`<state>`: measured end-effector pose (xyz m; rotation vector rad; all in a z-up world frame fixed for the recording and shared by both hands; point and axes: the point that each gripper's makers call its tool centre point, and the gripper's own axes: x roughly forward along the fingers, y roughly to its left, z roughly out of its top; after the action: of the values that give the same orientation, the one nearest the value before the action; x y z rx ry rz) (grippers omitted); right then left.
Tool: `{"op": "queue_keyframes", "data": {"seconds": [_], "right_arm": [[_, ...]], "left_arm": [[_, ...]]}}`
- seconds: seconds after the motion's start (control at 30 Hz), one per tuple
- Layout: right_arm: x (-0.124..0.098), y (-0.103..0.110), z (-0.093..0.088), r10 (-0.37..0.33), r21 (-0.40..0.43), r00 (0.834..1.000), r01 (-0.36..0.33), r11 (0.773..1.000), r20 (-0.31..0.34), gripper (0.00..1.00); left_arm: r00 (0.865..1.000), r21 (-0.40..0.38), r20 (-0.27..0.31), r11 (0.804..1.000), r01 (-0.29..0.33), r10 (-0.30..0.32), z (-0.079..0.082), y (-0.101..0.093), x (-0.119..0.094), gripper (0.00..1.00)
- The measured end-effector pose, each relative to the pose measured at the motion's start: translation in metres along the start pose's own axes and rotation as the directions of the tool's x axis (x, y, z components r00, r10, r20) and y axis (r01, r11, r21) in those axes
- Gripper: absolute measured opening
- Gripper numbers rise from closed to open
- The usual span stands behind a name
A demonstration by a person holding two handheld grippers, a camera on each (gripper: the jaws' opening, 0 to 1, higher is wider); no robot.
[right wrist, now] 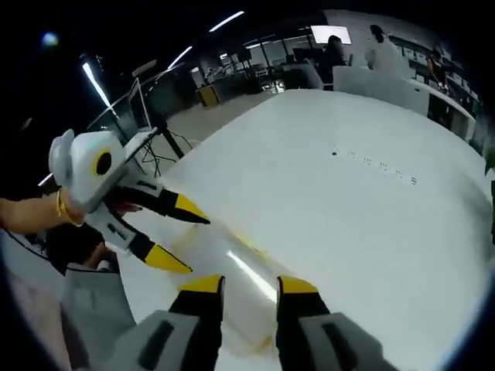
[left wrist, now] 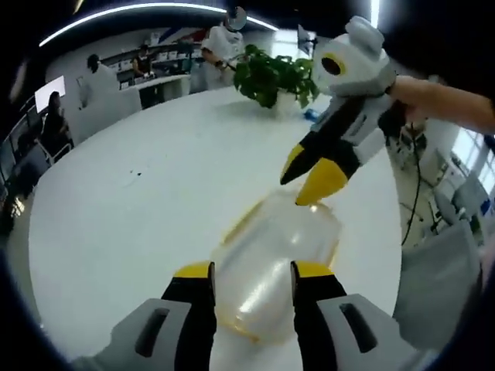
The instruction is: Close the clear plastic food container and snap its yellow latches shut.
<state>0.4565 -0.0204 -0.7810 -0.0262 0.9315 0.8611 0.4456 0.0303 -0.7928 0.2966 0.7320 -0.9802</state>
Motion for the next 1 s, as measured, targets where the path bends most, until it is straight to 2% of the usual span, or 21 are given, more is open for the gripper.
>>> {"op": "queue_keyframes", "data": {"seconds": [0.1, 0.27, 0.47, 0.5, 0.53, 0.6, 0.63, 0.7, 0.77, 0.83, 0.9, 0.93, 1.0], "right_arm": [[0.009, 0.009, 0.001, 0.025, -0.007, 1.000, -0.025, 1.000, -0.003, 0.19], [0.022, 0.018, 0.002, 0.039, -0.066, 0.999, -0.040, 0.997, -0.029, 0.19], [0.030, 0.015, 0.010, 0.022, -0.128, 0.999, -0.026, 0.991, -0.035, 0.26], [0.031, 0.014, 0.012, 0.017, -0.151, 0.999, -0.023, 0.988, -0.036, 0.28], [0.032, 0.012, 0.013, 0.015, -0.179, 0.999, -0.021, 0.984, -0.038, 0.30], [0.033, 0.011, 0.011, -0.003, -0.311, 0.997, -0.023, 0.950, -0.082, 0.38], [0.034, 0.010, 0.009, -0.013, -0.349, 0.994, -0.025, 0.937, -0.106, 0.42], [0.036, 0.010, 0.003, -0.012, -0.392, 0.987, -0.052, 0.919, -0.158, 0.46], [0.040, 0.012, 0.005, 0.006, -0.388, 0.986, -0.072, 0.919, -0.169, 0.45], [0.043, 0.013, 0.006, 0.022, -0.388, 0.983, -0.093, 0.917, -0.183, 0.45], [0.046, 0.011, 0.004, 0.022, -0.398, 0.976, -0.108, 0.911, -0.215, 0.45], [0.047, 0.010, 0.003, 0.021, -0.405, 0.974, -0.114, 0.907, -0.227, 0.45], [0.049, 0.011, 0.002, 0.028, -0.411, 0.968, -0.132, 0.902, -0.250, 0.44]], "left_arm": [[1.000, 0.000, -0.008, 1.000, 0.000, 0.000, -0.003, -0.007, 0.001, 0.38], [1.000, 0.114, -0.011, 0.993, 0.019, -0.018, -0.003, -0.025, 0.004, 0.40], [0.999, 0.186, -0.017, 0.982, 0.031, -0.029, -0.005, -0.033, 0.005, 0.44], [0.999, 0.218, -0.018, 0.976, 0.030, -0.027, -0.005, -0.034, 0.005, 0.45], [1.000, 0.235, -0.018, 0.972, 0.028, -0.024, -0.006, -0.034, 0.005, 0.46], [1.000, 0.253, -0.013, 0.967, 0.022, -0.019, -0.007, -0.034, 0.006, 0.47], [1.000, 0.258, -0.012, 0.966, 0.015, -0.012, -0.007, -0.034, 0.006, 0.48], [1.000, 0.282, 0.004, 0.959, 0.016, -0.018, -0.006, -0.038, 0.007, 0.48], [0.999, 0.297, 0.003, 0.954, 0.041, -0.043, -0.007, -0.045, 0.008, 0.50], [0.998, 0.332, -0.010, 0.941, 0.060, -0.060, -0.009, -0.051, 0.009, 0.52], [0.999, 0.393, -0.037, 0.918, 0.051, -0.040, -0.014, -0.048, 0.011, 0.52], [0.999, 0.421, -0.033, 0.907, 0.012, 0.002, -0.014, -0.042, 0.013, 0.52], [0.999, 0.444, -0.006, 0.895, -0.027, 0.032, -0.011, -0.041, 0.017, 0.48]]}}
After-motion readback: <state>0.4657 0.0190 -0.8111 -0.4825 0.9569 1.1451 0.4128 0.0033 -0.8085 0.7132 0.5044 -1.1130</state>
